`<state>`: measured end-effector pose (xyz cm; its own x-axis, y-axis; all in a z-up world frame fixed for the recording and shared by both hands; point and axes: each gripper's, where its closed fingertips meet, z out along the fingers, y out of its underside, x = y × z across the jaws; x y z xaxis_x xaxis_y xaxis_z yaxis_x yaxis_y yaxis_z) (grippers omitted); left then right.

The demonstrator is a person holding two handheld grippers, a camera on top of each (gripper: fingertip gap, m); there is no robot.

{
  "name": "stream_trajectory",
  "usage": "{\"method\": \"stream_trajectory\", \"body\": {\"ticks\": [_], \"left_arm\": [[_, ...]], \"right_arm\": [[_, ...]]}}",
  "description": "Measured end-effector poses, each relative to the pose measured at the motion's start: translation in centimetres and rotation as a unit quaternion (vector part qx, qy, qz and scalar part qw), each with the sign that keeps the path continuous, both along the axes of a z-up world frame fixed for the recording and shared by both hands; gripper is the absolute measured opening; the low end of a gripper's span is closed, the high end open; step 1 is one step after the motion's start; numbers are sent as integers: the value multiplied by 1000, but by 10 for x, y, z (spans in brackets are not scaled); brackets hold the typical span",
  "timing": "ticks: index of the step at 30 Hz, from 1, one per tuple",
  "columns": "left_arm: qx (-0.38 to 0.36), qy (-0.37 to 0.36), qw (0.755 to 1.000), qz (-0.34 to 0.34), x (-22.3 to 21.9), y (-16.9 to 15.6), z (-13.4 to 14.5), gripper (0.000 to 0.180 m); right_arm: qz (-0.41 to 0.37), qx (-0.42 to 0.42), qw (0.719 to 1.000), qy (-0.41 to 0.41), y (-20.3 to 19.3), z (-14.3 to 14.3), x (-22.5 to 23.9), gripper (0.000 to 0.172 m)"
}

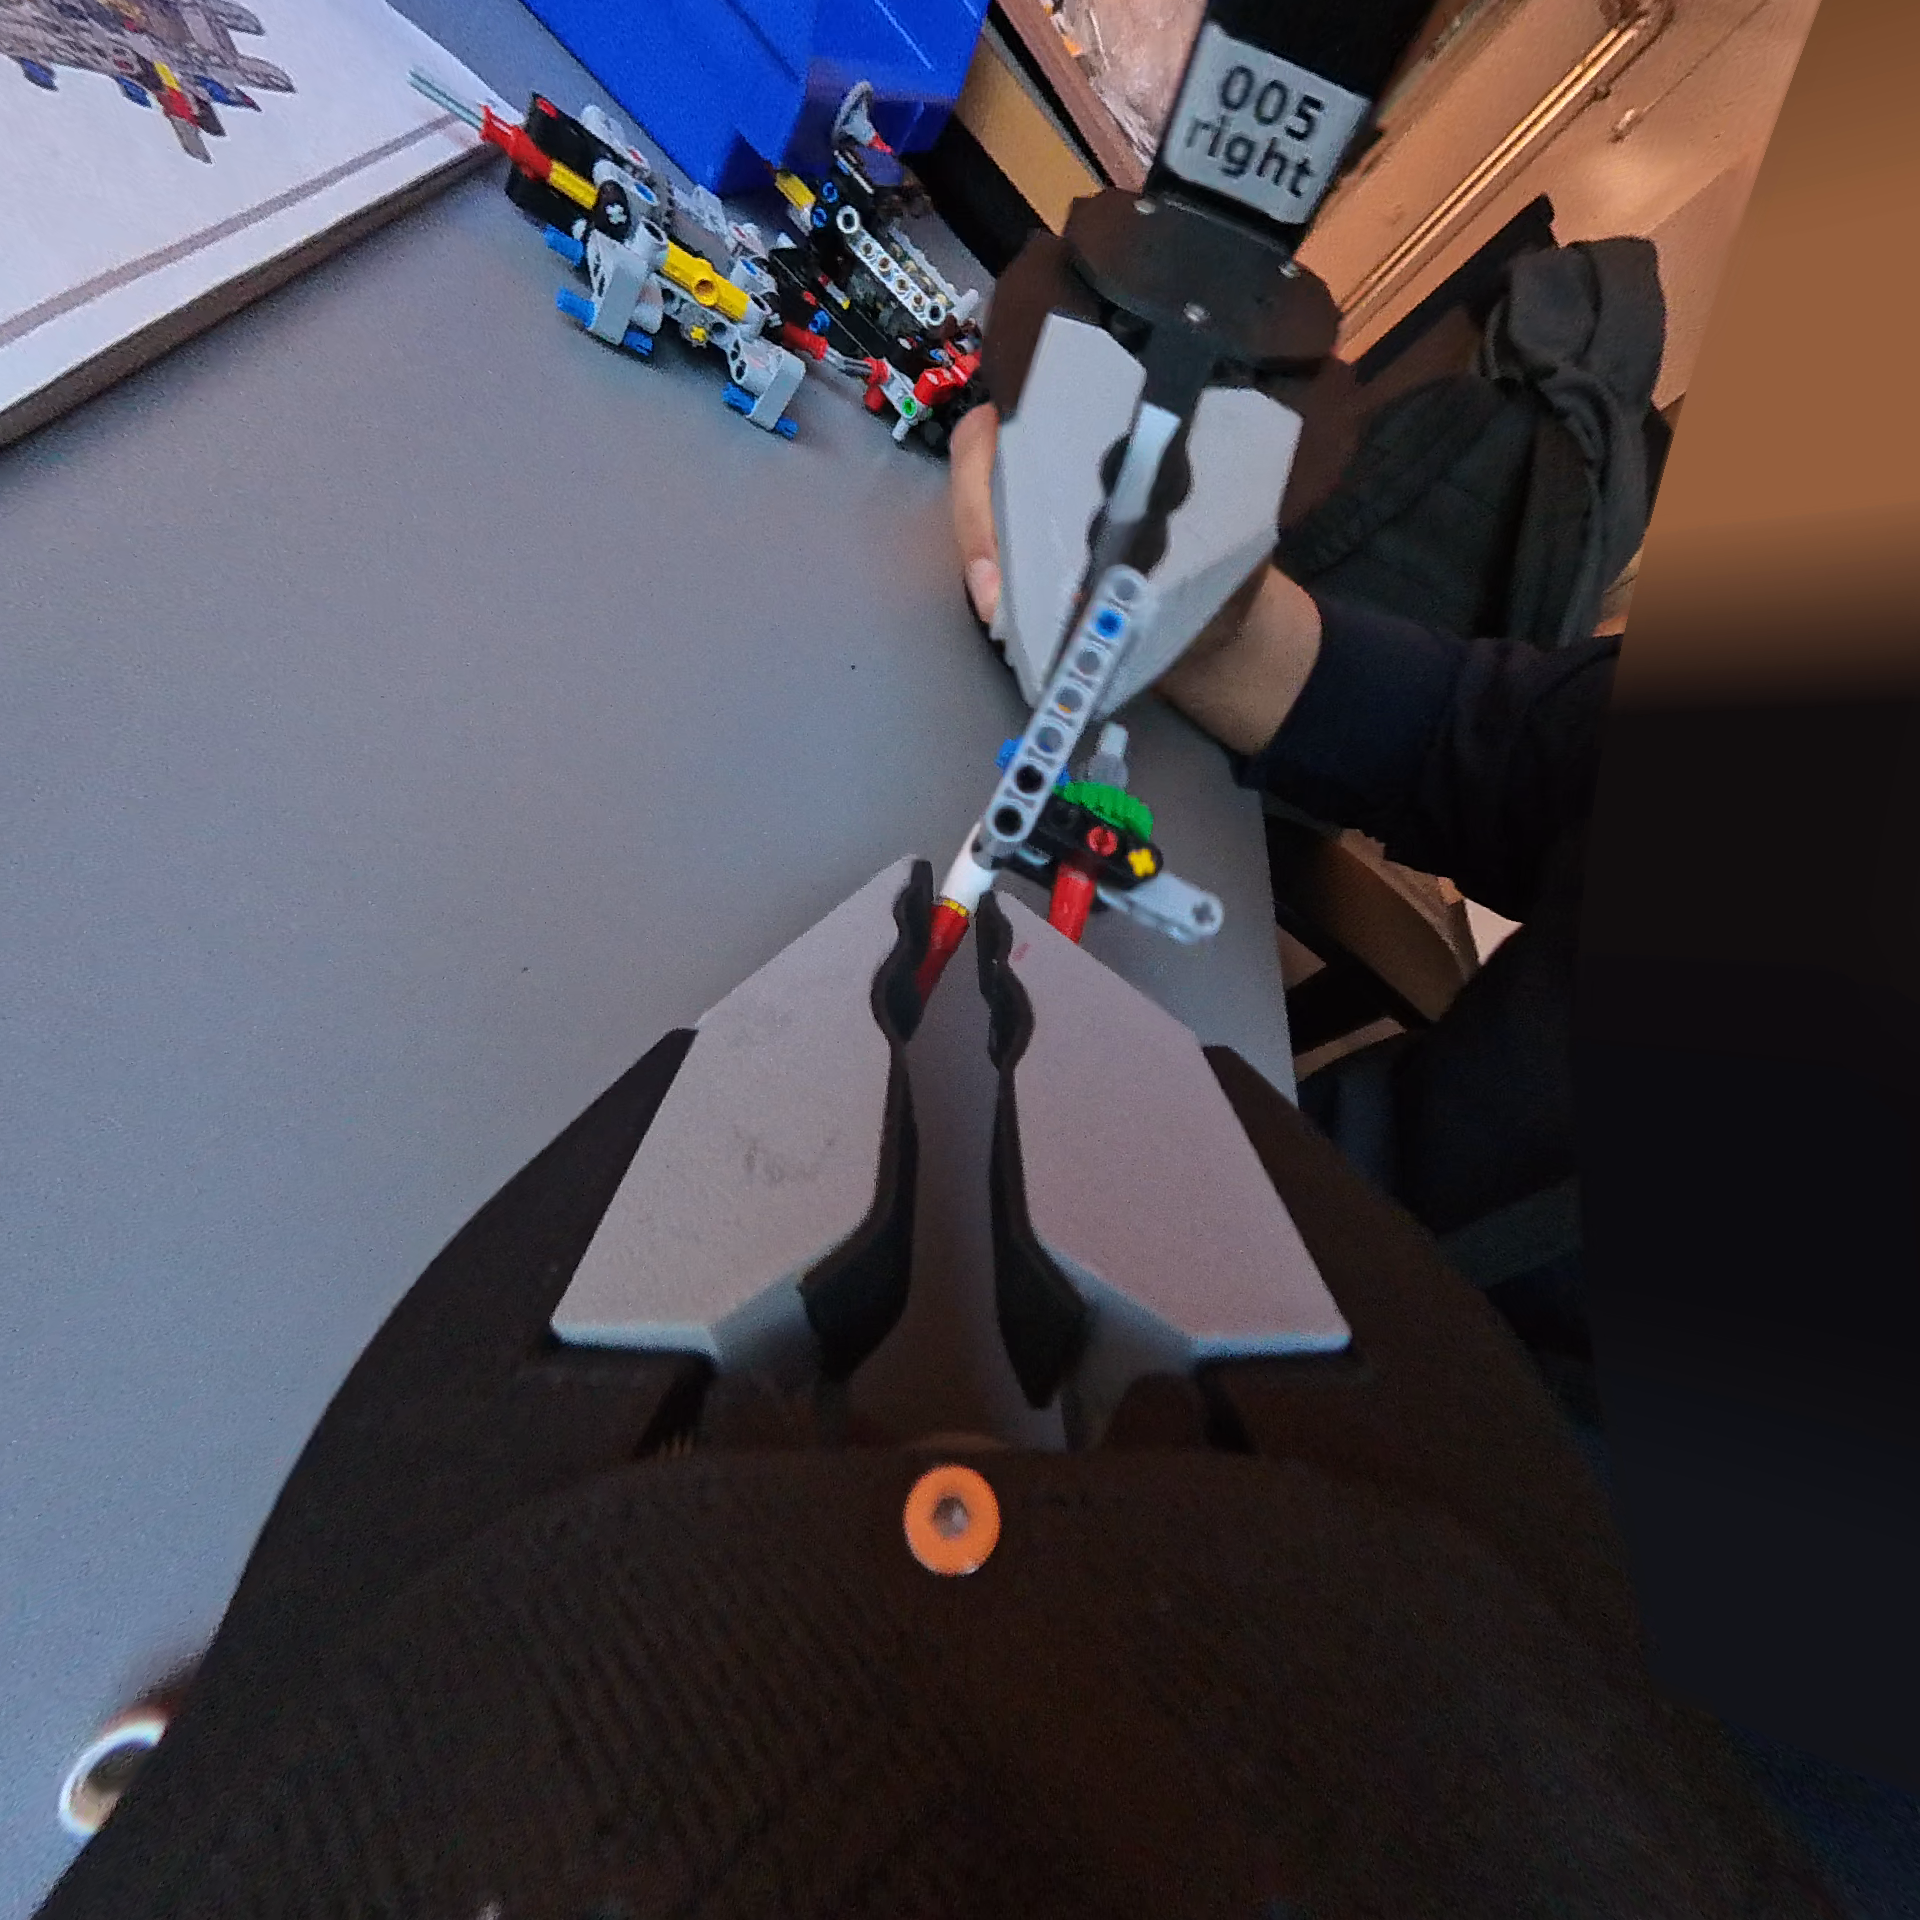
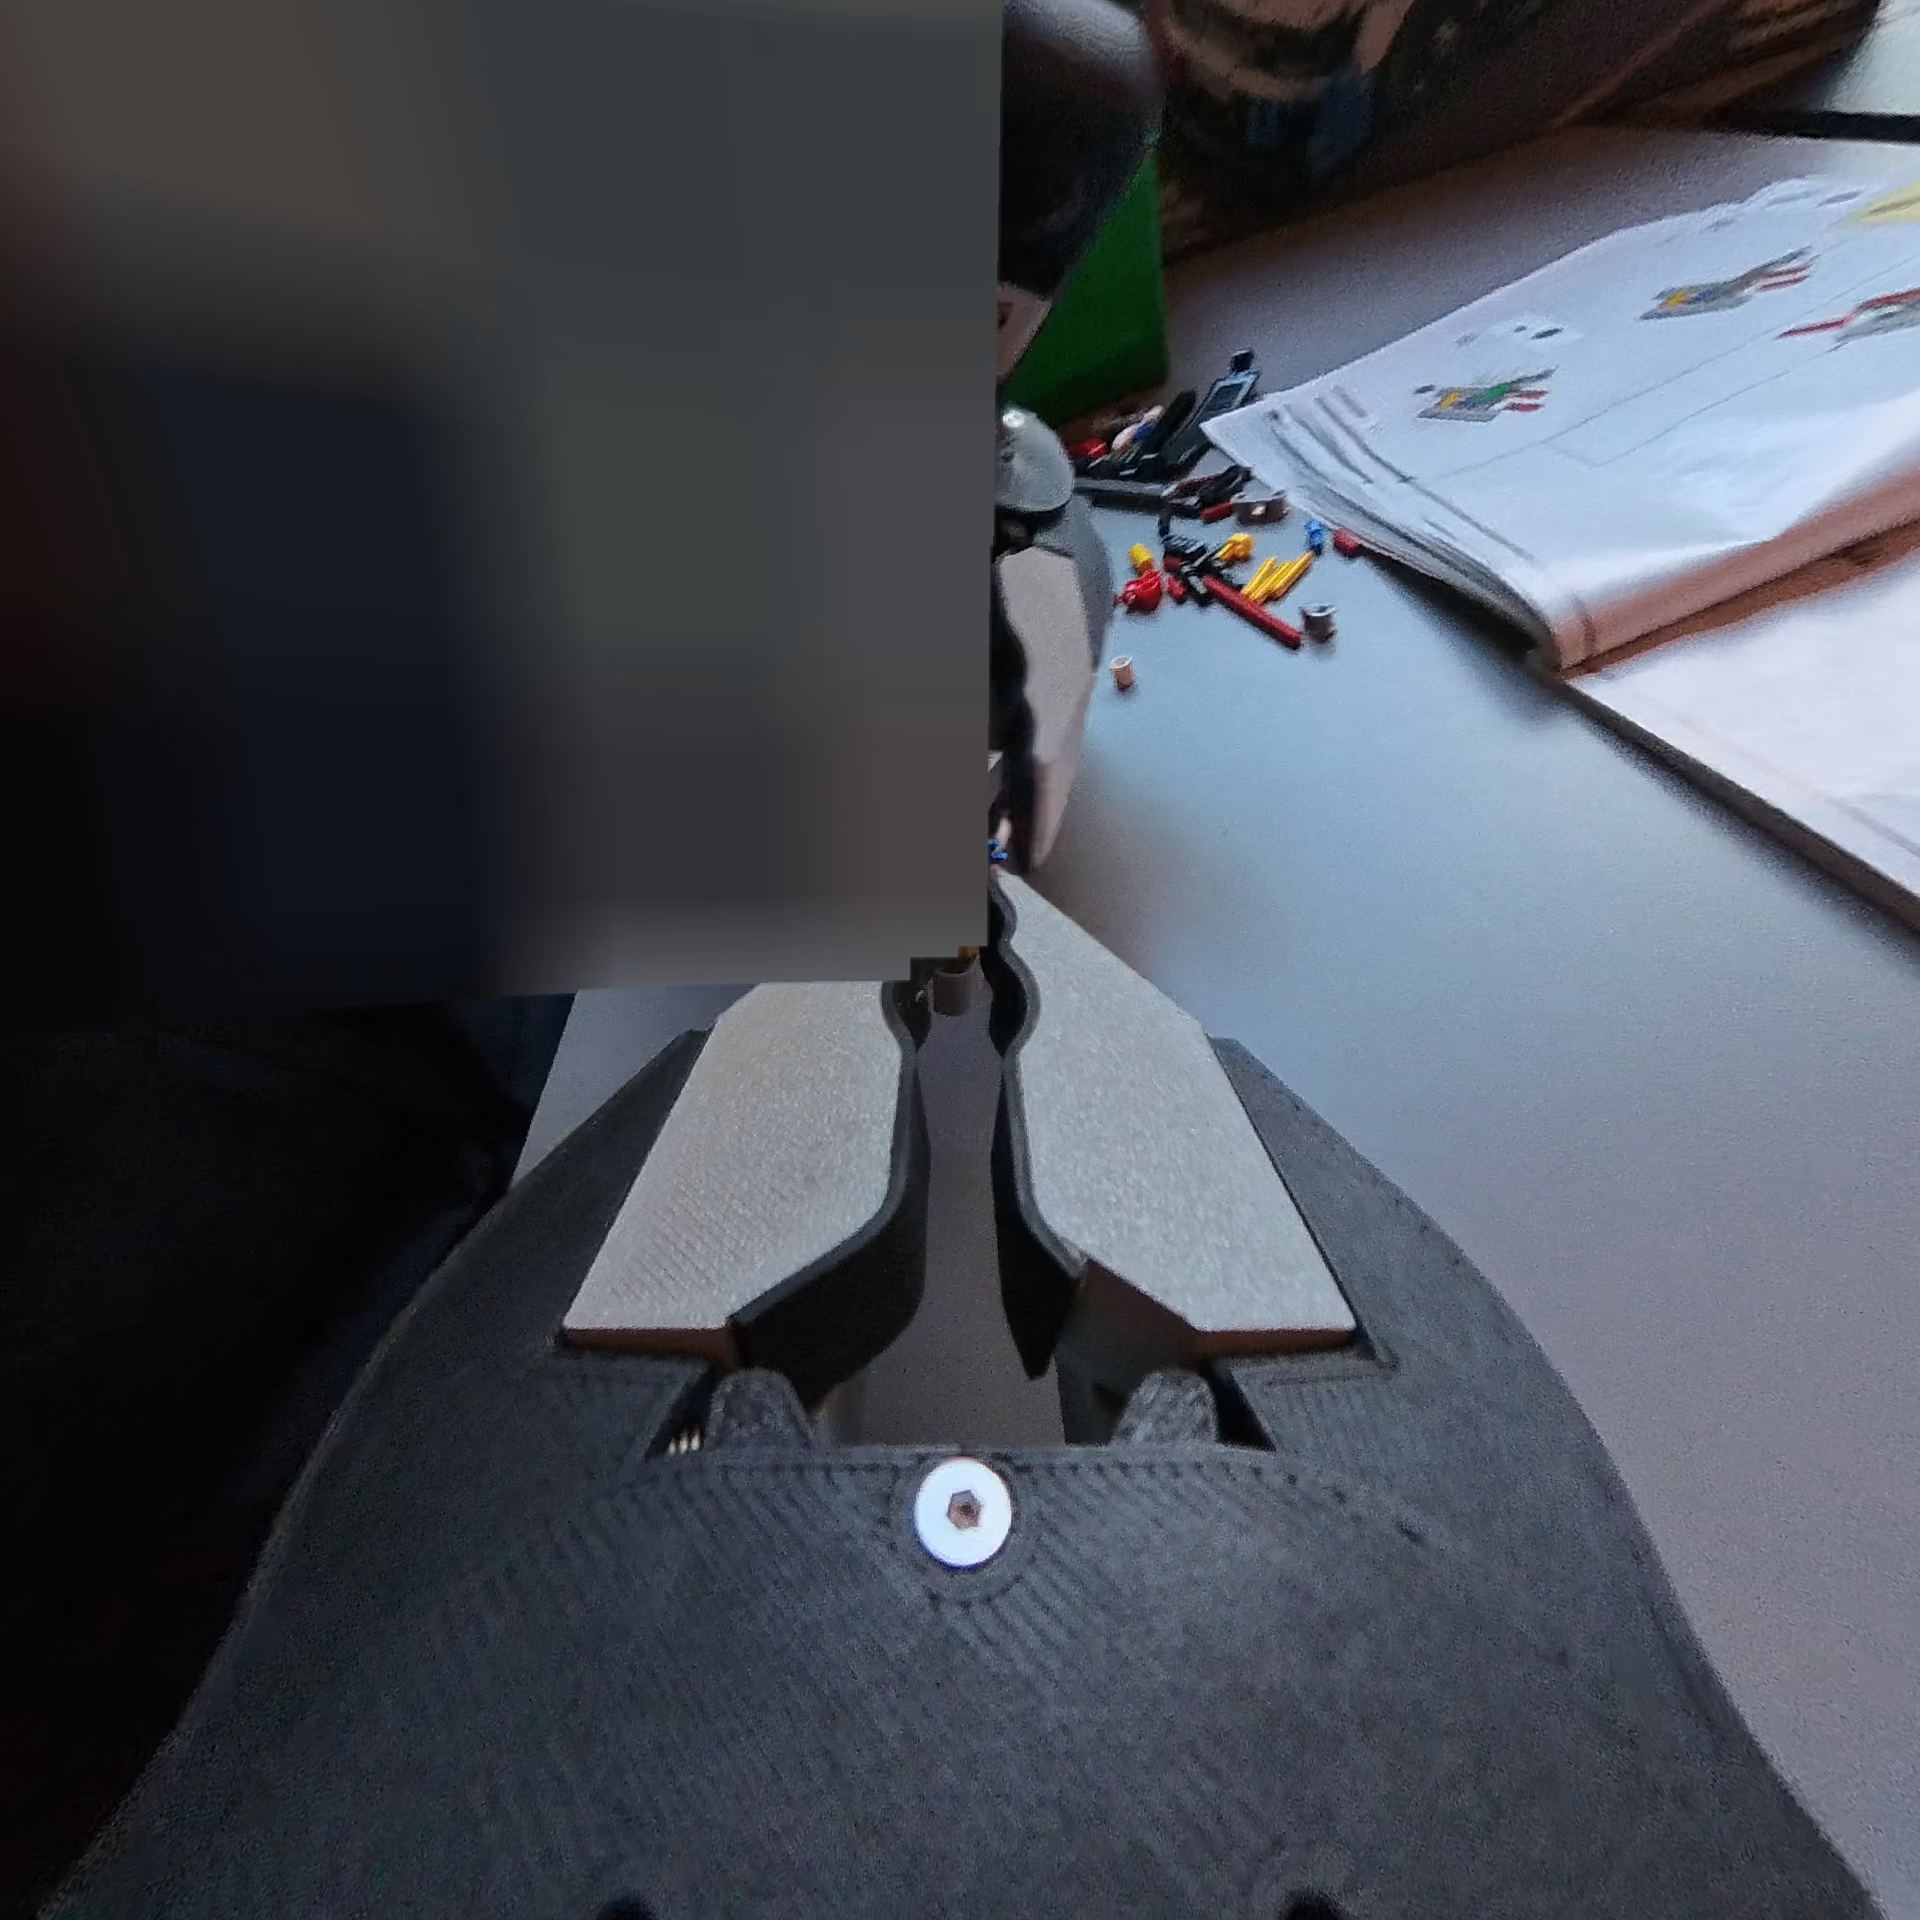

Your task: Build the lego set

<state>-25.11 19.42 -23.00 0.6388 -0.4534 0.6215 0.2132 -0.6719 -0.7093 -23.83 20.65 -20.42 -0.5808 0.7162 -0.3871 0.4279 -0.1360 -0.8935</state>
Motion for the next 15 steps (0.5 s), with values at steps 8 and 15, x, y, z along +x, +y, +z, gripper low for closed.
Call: {"method": "stream_trajectory", "body": {"ticks": [8,15], "left_arm": [[4,-15,1000,-22,7,-2,3,3],[-2,21,999,-34,4,-4,-4,3]], "right_arm": [[-15,-32,998,-57,13,-10,-3,4],[-10,-33,997,-73,12,-15,-1,3]]}}
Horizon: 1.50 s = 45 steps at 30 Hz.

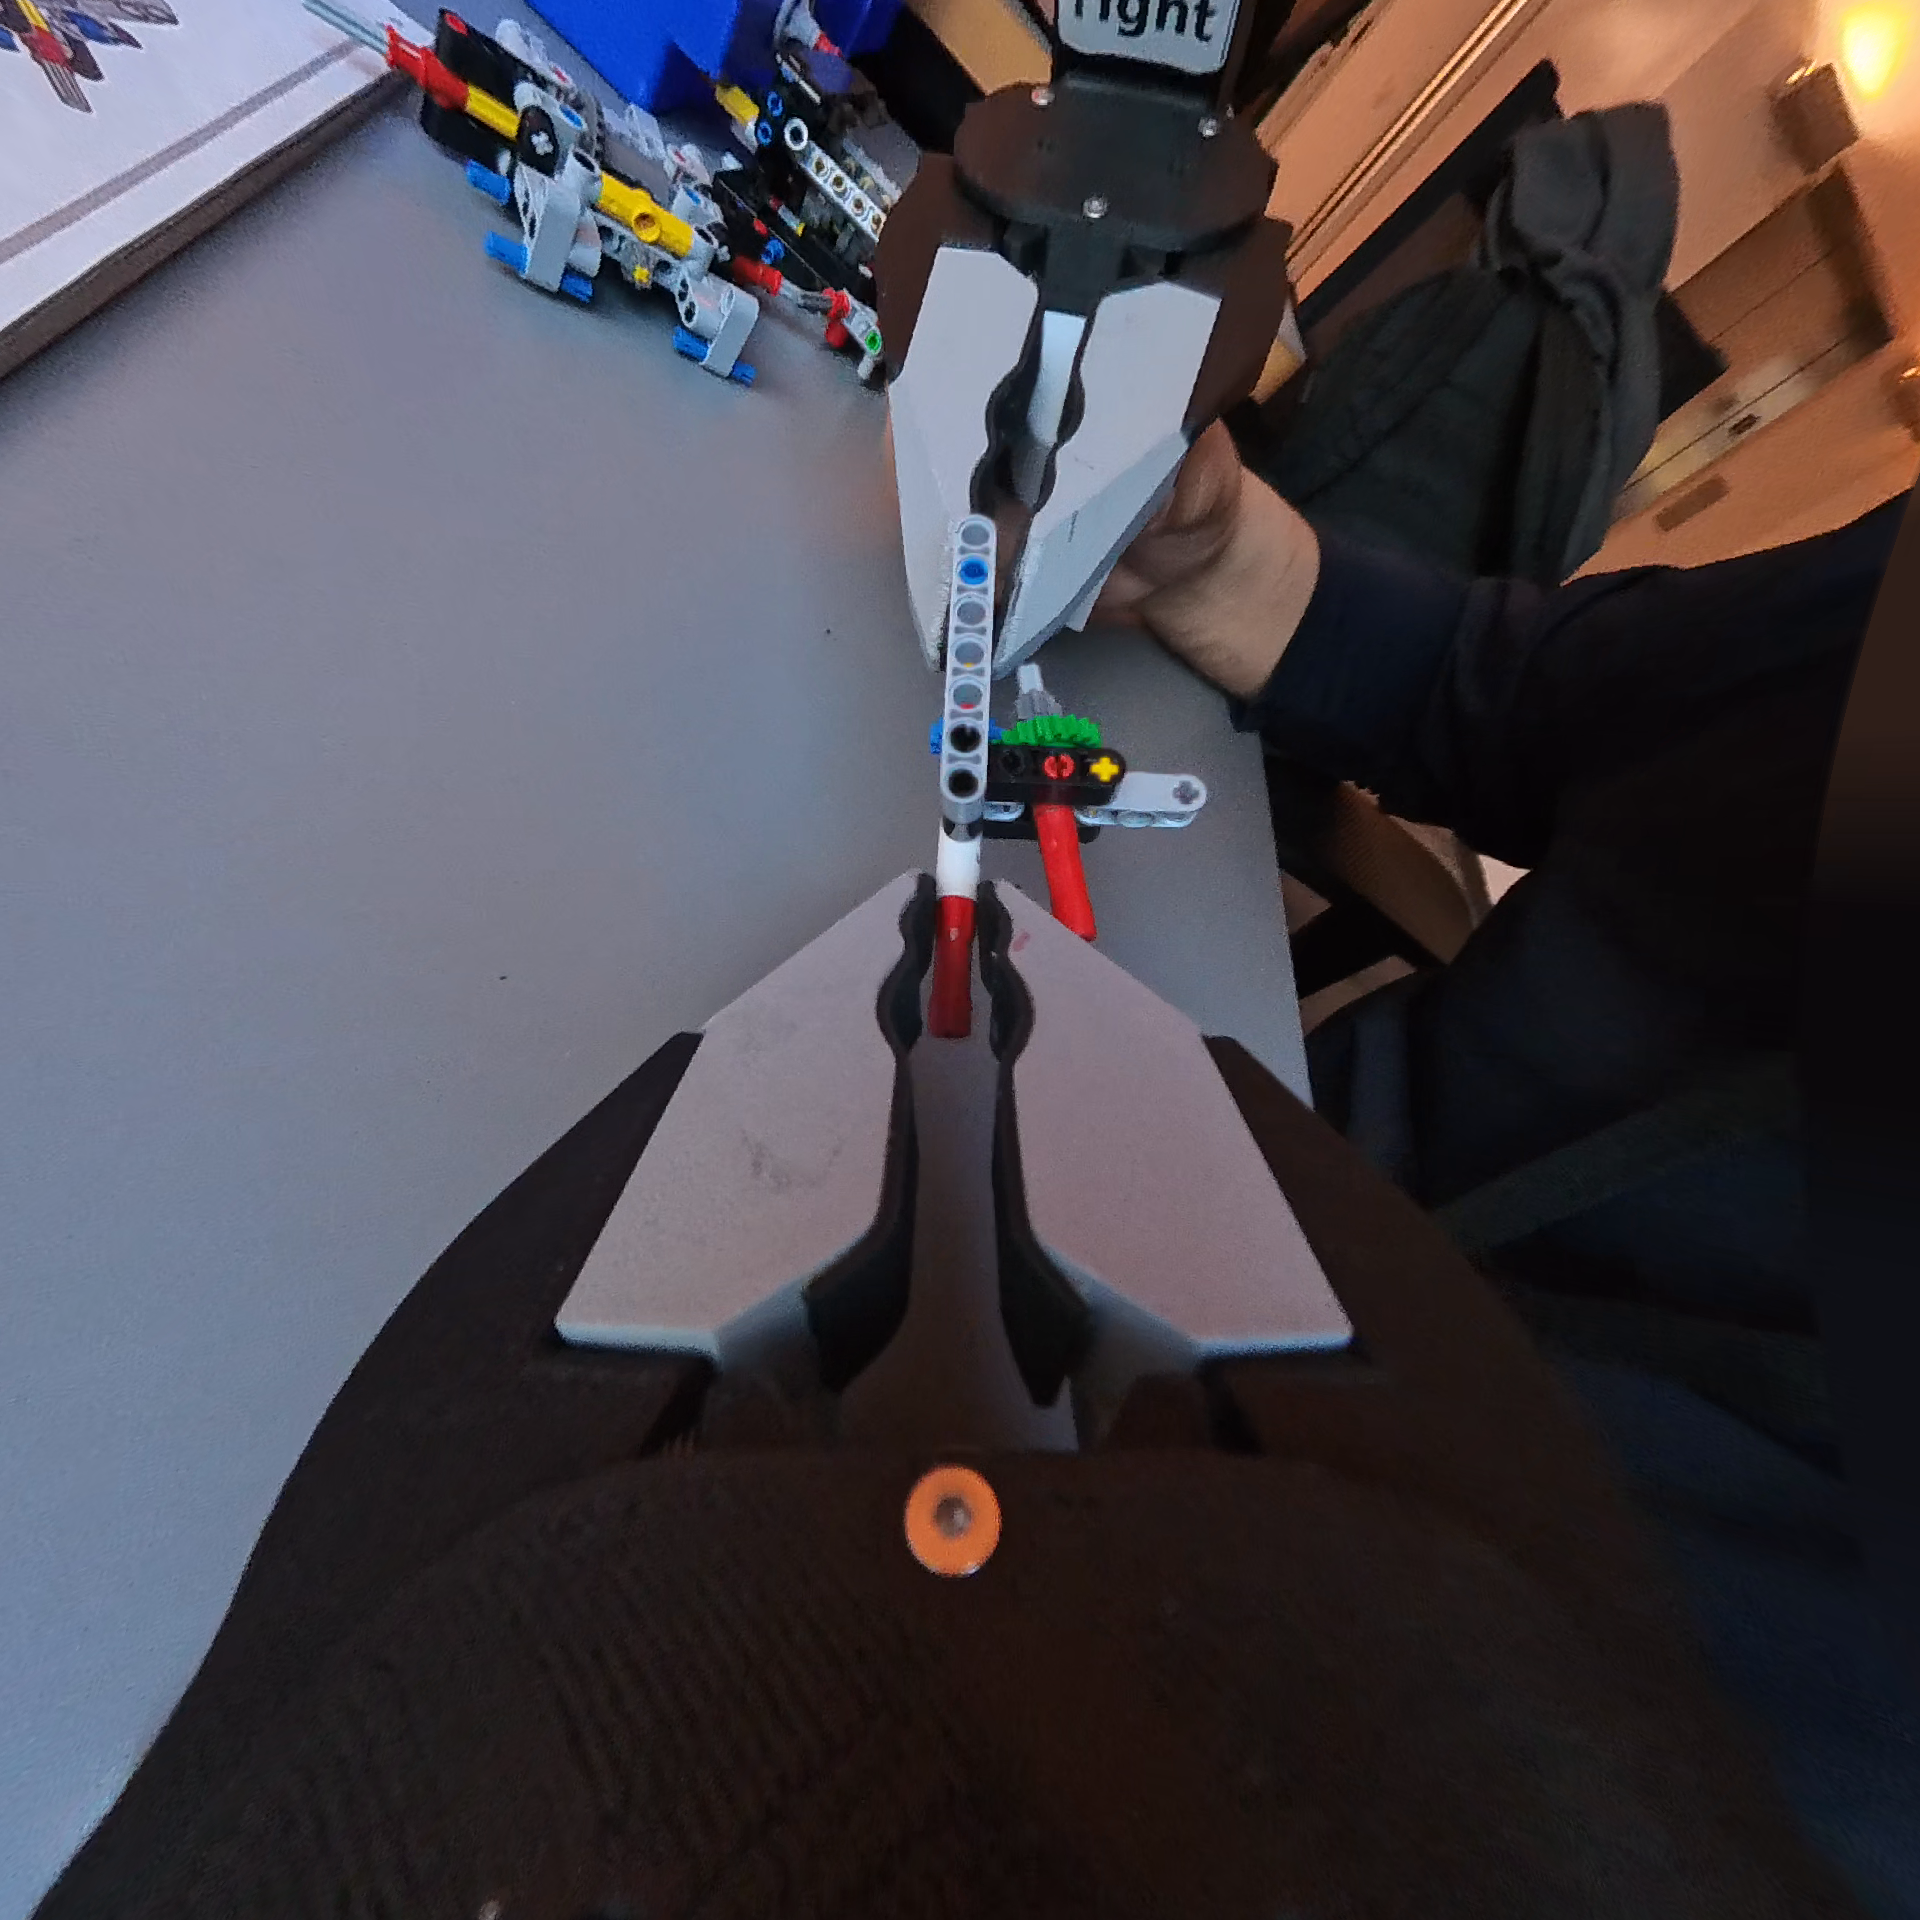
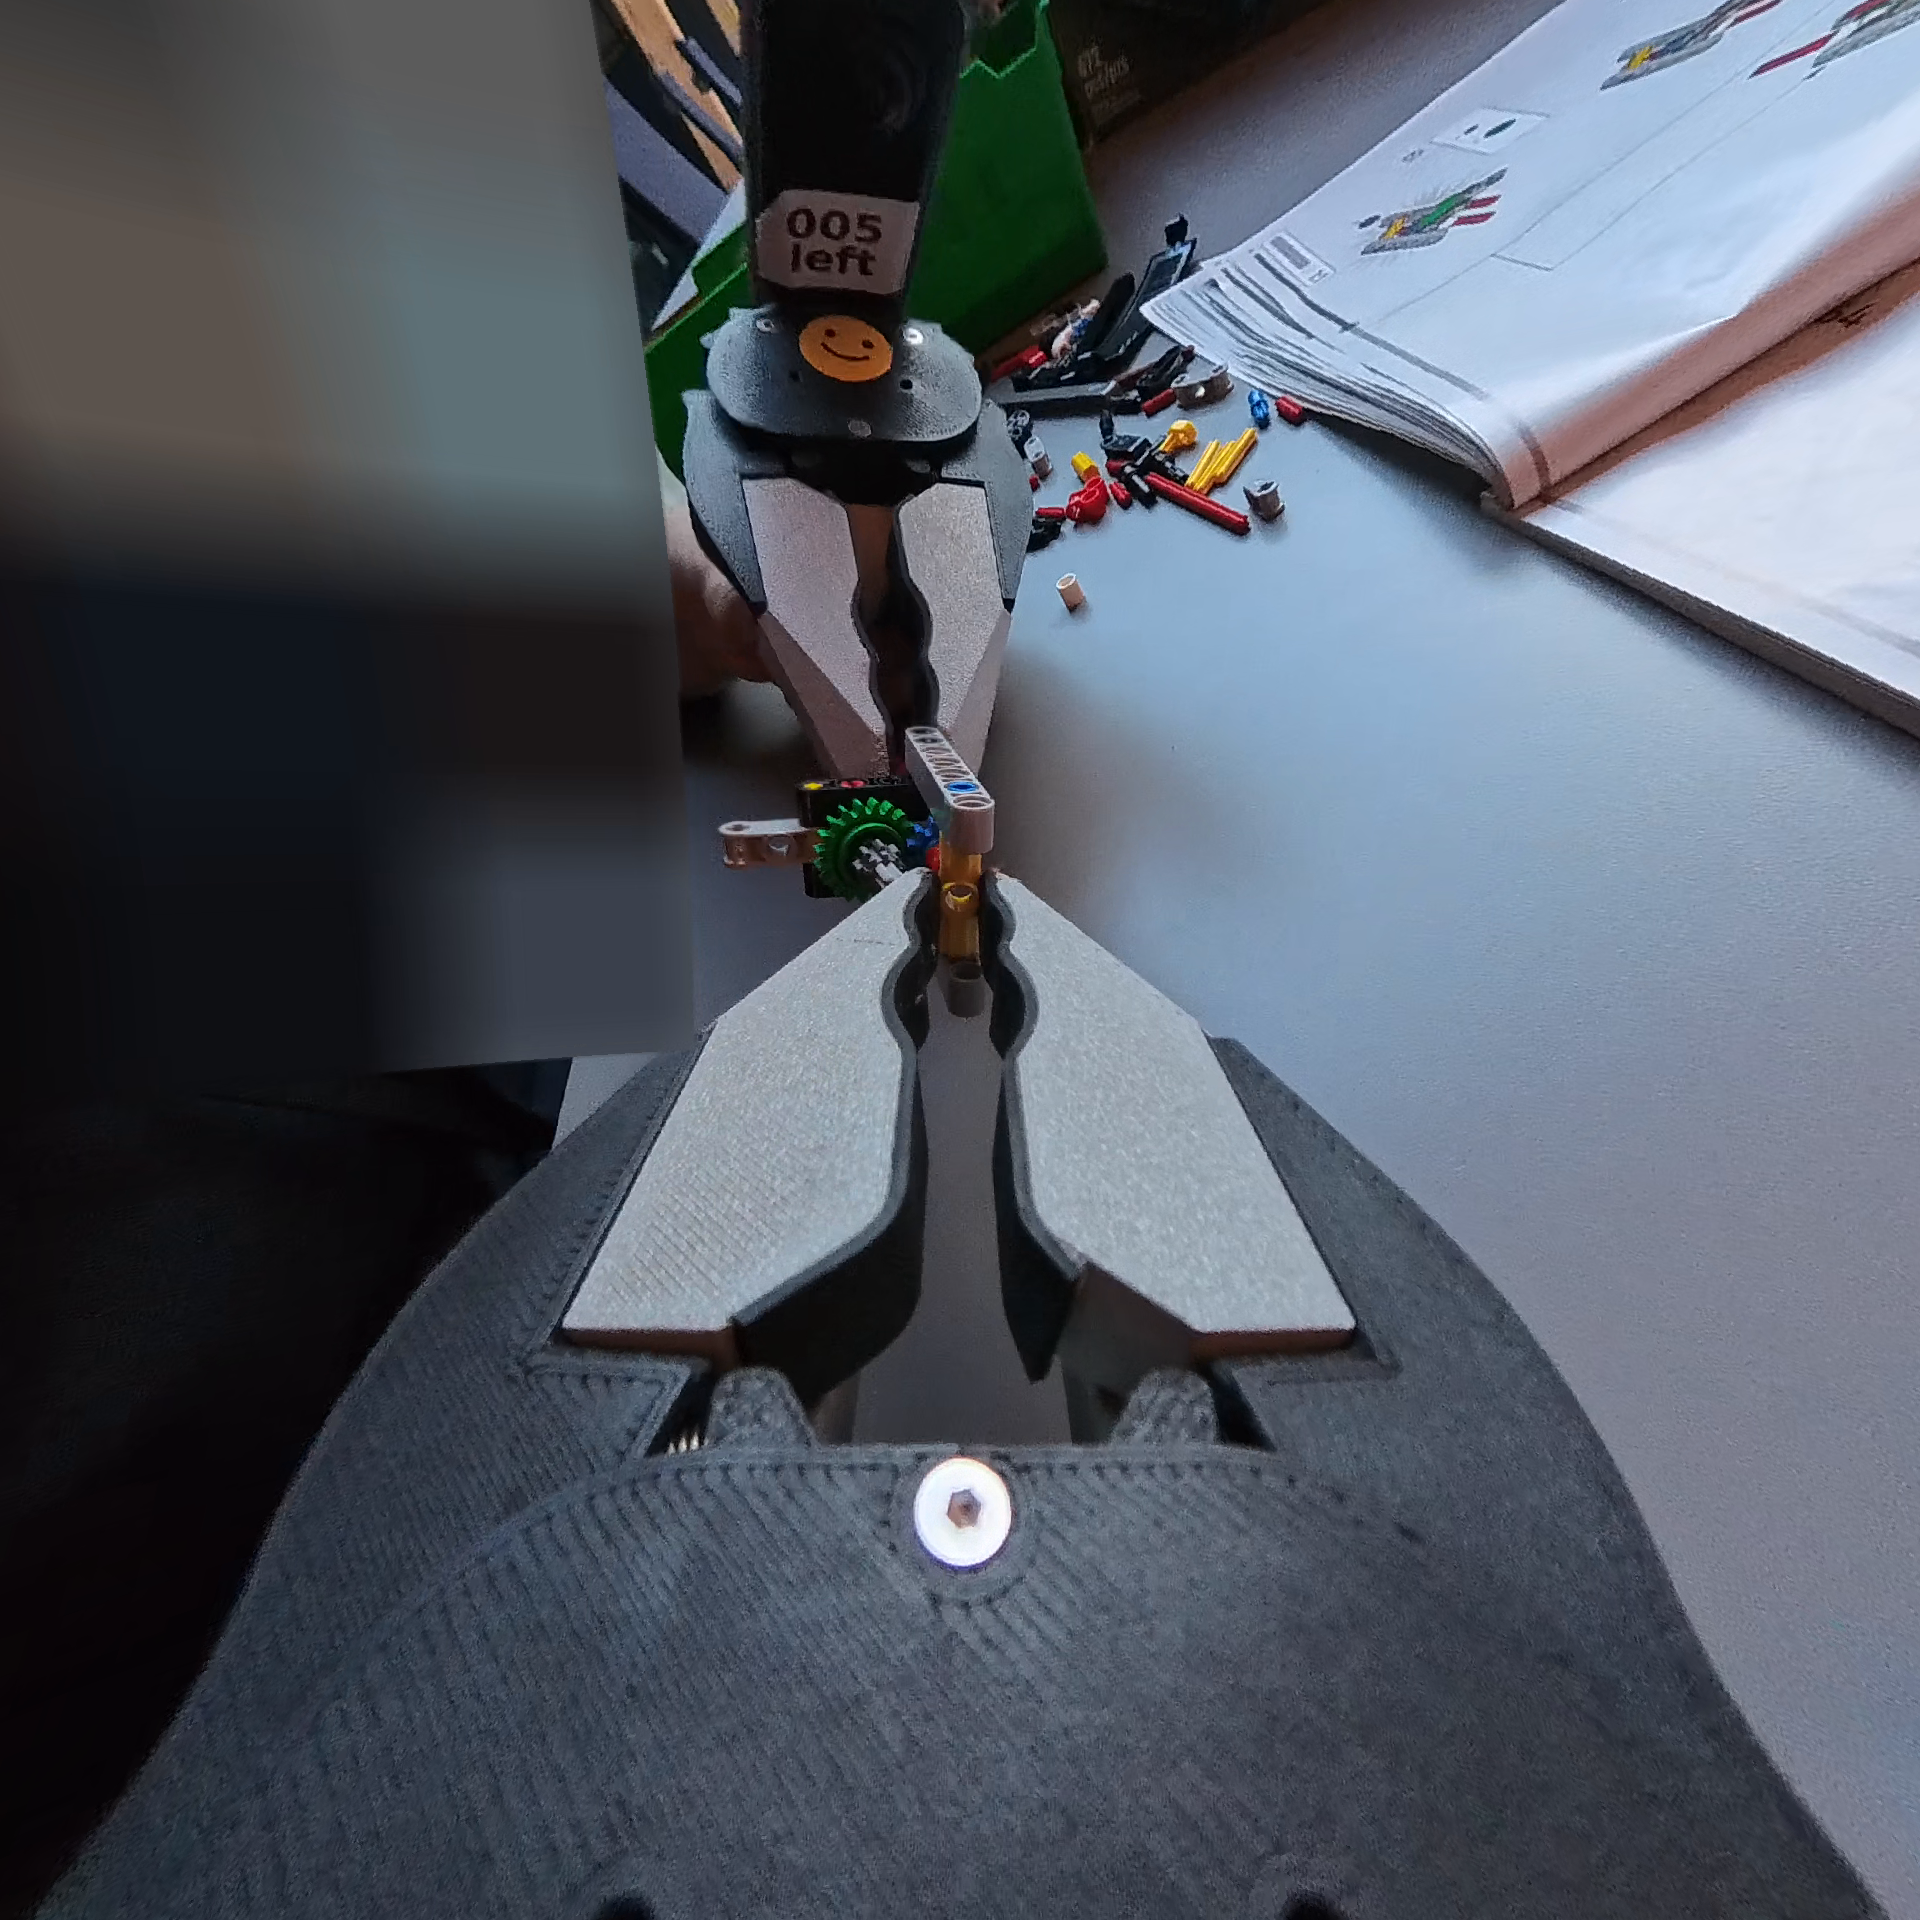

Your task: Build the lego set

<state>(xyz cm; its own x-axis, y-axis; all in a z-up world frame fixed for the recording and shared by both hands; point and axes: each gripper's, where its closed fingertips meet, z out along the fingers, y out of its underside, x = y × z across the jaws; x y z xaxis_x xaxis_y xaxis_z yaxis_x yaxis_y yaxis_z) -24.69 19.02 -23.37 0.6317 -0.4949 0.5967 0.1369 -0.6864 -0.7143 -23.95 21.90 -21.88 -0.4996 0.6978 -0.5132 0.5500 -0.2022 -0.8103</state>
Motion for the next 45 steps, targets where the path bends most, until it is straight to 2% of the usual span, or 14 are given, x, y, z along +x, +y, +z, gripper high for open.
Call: {"method": "stream_trajectory", "body": {"ticks": [16,21,35,41,45], "left_arm": [[8,23,1000,-8,-3,-4,-2,2],[14,62,998,-8,-7,-4,-7,2],[5,91,996,1,-13,-2,-14,3],[1,105,994,-1,-14,-2,-17,2],[-4,104,995,1,-14,-1,-18,2]], "right_arm": [[-6,-35,999,-11,5,1,0,4],[0,-55,998,-15,7,3,2,8],[-10,-56,998,-24,10,0,0,10],[-4,-29,1000,-11,5,1,2,15],[-6,55,998,23,-2,-1,0,26]]}}
